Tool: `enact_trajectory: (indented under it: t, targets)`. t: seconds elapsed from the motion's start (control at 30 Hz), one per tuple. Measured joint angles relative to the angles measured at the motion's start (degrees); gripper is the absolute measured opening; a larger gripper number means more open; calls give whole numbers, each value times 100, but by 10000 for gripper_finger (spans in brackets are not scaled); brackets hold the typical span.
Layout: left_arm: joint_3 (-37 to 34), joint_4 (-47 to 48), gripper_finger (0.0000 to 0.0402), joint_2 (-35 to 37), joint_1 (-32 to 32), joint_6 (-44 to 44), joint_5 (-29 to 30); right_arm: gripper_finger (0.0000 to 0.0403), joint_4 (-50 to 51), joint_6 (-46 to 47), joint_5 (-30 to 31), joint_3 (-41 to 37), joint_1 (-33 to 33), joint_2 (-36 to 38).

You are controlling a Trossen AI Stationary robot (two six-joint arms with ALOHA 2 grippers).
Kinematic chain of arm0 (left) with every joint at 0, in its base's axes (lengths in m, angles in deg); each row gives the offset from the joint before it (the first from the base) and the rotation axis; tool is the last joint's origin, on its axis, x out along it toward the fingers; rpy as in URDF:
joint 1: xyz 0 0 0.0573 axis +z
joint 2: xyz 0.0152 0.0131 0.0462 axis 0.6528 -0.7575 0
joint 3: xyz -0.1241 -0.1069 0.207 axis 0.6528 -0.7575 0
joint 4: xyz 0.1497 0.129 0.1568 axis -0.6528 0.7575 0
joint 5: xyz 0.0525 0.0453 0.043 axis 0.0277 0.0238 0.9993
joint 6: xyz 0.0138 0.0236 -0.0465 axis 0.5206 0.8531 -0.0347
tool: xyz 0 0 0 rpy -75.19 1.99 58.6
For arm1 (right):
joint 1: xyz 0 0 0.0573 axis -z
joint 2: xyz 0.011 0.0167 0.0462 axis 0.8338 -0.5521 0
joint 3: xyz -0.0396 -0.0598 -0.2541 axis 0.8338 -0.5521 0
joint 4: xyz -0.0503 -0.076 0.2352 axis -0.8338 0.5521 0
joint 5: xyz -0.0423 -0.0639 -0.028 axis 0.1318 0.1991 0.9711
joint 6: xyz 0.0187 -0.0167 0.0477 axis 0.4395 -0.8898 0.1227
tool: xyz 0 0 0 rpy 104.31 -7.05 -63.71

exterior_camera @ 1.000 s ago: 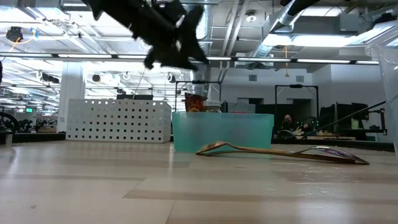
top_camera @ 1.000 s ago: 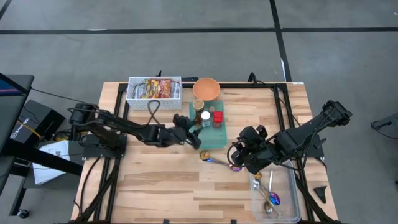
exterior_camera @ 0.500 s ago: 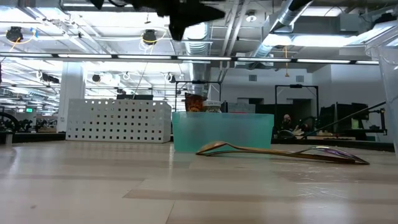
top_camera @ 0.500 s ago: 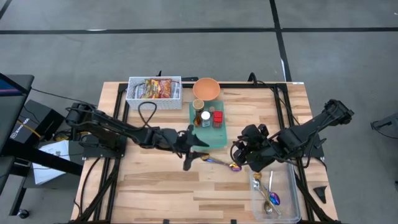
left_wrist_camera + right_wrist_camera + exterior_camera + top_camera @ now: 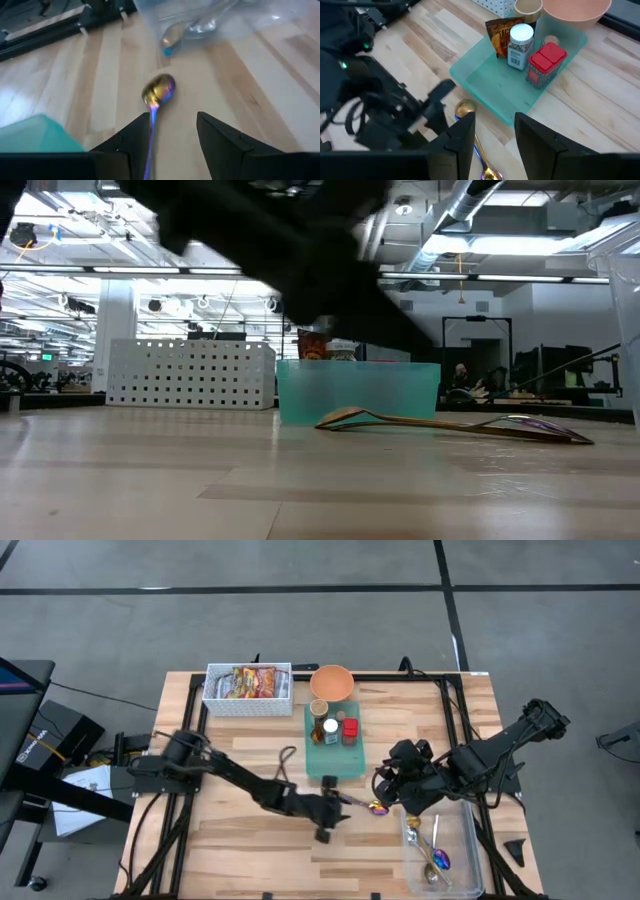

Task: Pick & Place Food Item
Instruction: Put the blue spoon into the transparent bin

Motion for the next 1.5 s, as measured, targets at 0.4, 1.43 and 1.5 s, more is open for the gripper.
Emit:
enact_trajectory:
  t: [0.4, 1.43, 1.5]
  targets:
    - [1205, 865, 154, -1006, 316, -143, -373, 134, 20, 86, -13, 0, 13, -2]
    - [1197, 1235, 154, -1054, 585, -374, -1459, 134, 144, 105, -2, 0, 13, -2]
    - [1196, 1047, 154, -1047, 519, -322, -1232, 134, 125, 123, -2, 0, 11, -2]
